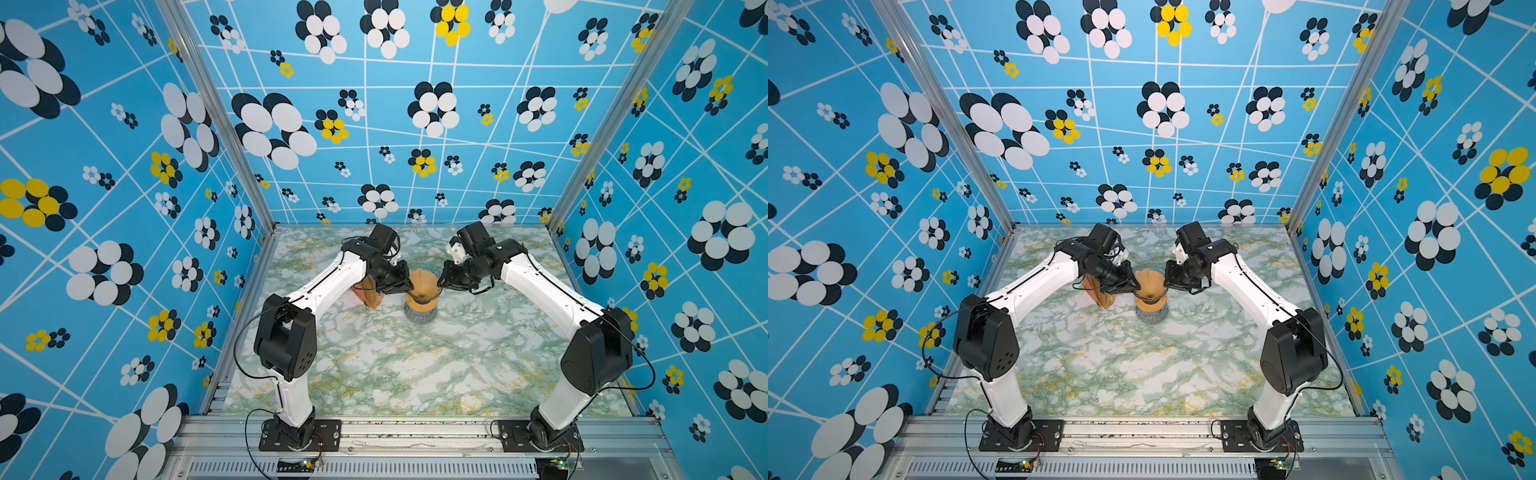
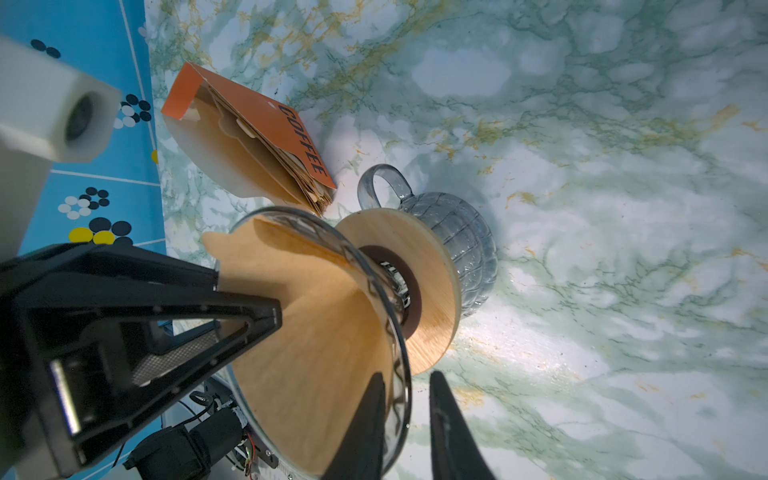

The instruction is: Place the coffee filter in the dripper

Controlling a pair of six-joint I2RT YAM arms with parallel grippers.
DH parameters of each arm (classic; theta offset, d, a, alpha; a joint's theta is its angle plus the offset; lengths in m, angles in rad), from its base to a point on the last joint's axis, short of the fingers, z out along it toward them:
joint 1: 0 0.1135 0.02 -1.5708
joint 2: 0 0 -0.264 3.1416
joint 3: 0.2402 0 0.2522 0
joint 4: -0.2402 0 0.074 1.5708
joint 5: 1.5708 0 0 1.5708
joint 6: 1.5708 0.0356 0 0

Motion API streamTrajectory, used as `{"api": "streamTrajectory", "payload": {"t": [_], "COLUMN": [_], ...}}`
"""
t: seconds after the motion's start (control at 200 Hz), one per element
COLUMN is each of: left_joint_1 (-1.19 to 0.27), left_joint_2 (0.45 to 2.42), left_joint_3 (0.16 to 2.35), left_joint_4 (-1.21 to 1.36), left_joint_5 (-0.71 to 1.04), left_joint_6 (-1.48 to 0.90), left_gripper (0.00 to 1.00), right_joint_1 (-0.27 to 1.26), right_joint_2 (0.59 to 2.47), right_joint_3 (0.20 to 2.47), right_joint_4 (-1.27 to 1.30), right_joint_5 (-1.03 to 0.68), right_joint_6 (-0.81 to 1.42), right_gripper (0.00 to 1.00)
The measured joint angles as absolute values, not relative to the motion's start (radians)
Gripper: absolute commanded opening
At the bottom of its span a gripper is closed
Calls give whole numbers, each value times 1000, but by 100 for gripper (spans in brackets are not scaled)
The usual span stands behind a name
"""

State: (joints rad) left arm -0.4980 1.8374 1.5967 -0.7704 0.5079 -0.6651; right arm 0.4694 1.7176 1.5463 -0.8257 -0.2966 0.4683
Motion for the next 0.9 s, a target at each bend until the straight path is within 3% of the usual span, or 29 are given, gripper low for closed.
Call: {"api": "streamTrajectory", "payload": {"t": [0.54,0.73,0.75,0.9], "left_joint_1": [-498,-498,-498,-498], "left_joint_2": [1783,1726,1716,1635], "left_joint_3": [1597,1591,1589,1529], "left_joint_4": [-770,-768,-768,-749], "left_joint_5": [500,467,463,439], "left_joint_6": [-669,-668,-668,-665], "left_gripper": [38,42,47,56], "right_joint_1": [469,471,471,474], "right_joint_2": [1597,1501,1491,1404], "right_joint_3": [1546,1497,1488,1404], "right_joint_4": [-826,-819,-819,-804], "right_joint_5": [-288,-279,-277,-270], "right_joint_6": [449,437,437,437], "right_gripper": [52,57,57,62]}}
